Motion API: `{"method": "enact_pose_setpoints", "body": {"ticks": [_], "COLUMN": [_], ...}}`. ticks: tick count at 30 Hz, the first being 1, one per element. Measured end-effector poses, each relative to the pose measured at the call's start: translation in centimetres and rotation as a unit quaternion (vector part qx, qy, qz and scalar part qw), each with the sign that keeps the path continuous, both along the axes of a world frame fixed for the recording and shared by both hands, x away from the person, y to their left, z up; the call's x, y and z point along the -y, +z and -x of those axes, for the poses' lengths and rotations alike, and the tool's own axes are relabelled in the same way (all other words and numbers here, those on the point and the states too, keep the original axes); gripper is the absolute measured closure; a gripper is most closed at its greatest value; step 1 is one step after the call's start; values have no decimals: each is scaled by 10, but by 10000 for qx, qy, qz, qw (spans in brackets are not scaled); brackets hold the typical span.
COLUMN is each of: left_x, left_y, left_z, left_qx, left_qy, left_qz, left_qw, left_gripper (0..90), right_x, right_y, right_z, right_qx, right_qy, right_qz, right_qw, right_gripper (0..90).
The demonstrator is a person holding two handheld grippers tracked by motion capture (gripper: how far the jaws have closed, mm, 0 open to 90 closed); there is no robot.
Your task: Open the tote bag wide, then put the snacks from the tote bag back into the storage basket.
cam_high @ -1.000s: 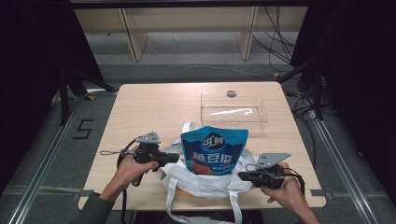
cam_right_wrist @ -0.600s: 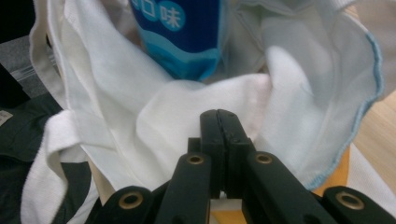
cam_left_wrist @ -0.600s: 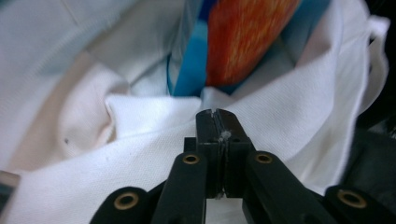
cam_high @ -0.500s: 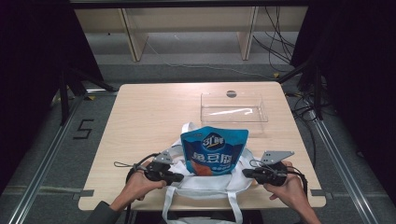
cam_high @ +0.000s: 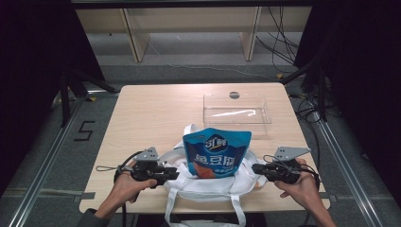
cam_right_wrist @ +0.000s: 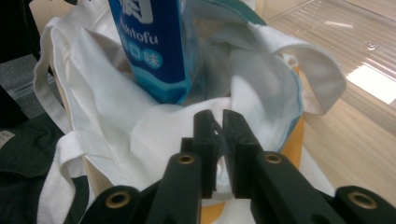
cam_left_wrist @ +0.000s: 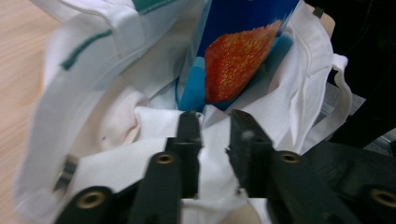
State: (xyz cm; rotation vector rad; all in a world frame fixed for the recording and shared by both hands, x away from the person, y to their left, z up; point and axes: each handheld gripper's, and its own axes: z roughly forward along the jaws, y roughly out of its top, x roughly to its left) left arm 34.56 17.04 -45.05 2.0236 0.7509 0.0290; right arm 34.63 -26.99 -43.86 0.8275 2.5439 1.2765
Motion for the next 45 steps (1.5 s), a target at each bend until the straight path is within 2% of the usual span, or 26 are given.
{"method": "enact_pose_setpoints", "body": {"ticks": [2, 7, 9, 10, 12, 13, 14, 17, 18, 20, 21, 22, 24, 26, 27, 30, 32, 33, 34, 35, 37, 39, 40, 41, 42, 45], "left_x": [-10, -27, -32, -35, -37, -39, -41, -45, -44, -45, -47, -44, -45, -45, -44, -46, -47, -48, -46, -47, -46, -46, -44, -45, -44, -46], "left_y": [2, -7, -13, -17, -21, -23, -26, -33, -35, -39, -39, -42, -42, -41, -42, -42, -43, -43, -44, -44, -44, -43, -44, -45, -45, -44], "left_z": [6, 21, 24, 26, 29, 31, 33, 36, 38, 39, 39, 40, 41, 41, 43, 45, 45, 45, 46, 45, 46, 46, 47, 47, 48, 48], "left_qx": [9, 5, 51, 47, 65, 97, 119, 147, 110, 131, 170, 132, 95, 177, 171, 199, 146, 160, 145, 155, 124, 157, 148, 95, 61, 127], "left_qy": [46, 306, 304, 368, 496, 525, 554, 621, 664, 667, 608, 749, 694, 631, 737, 778, 771, 752, 826, 789, 820, 807, 866, 898, 889, 762], "left_qz": [45, 73, -22, -73, -126, -202, -196, -493, -406, -493, -677, -565, -759, -786, -680, -802, -752, -803, -716, -799, -735, -785, -670, -767, -669, -811], "left_qw": [10000, 9995, 9995, 9993, 9987, 9984, 9982, 9967, 9969, 9965, 9957, 9955, 9946, 9947, 9948, 9935, 9941, 9938, 9939, 9936, 9938, 9935, 9939, 9930, 9938, 9937], "left_gripper": [601, 463, 404, 391, 345, 331, 319, 288, 276, 261, 243, 221, 211, 208, 201, 193, 180, 179, 178, 178, 176, 169, 166, 166, 166, 166], "right_x": [2, 5, 7, 7, 9, 9, 10, 9, 8, 6, 4, 3, 1, -1, -3, -6, -8, -9, -10, -11, -13, -14, -16, -16, -17, -19], "right_y": [6, 18, 24, 26, 31, 33, 36, 43, 46, 52, 53, 56, 60, 64, 65, 68, 71, 73, 75, 77, 82, 88, 91, 94, 98, 108], "right_z": [-1, -3, -6, -4, -6, -5, -7, -7, -7, -7, -7, -7, -9, -10, -10, -12, -12, -10, -12, -11, -9, -10, -10, -11, -11, -12], "right_qx": [-7, -144, -79, -162, -86, -194, -116, -119, -187, -206, -161, -165, -51, -113, -141, -113, -52, -186, -45, -76, -145, -56, -77, -27, -18, -9], "right_qy": [-65, -108, -14, -119, -49, -55, 30, -6, 64, 96, 66, 144, 191, 183, 196, 216, 232, 215, 337, 249, 295, 325, 319, 298, 289, 411], "right_qz": [-8, -80, -44, -31, 48, 27, 110, 169, 154, 224, 183, 249, 249, 314, 306, 310, 309, 316, 332, 342, 413, 528, 578, 605, 594, 555], "right_qw": [10000, 9998, 10000, 9998, 9999, 9998, 9999, 9998, 9997, 9995, 9997, 9995, 9995, 9993, 9992, 9992, 9992, 9991, 9989, 9991, 9986, 9981, 9978, 9977, 9978, 9976], "right_gripper": [781, 648, 605, 583, 535, 504, 478, 428, 415, 392, 385, 379, 365, 357, 346, 329, 321, 318, 304, 286, 286, 265, 263, 261, 259, 257]}}
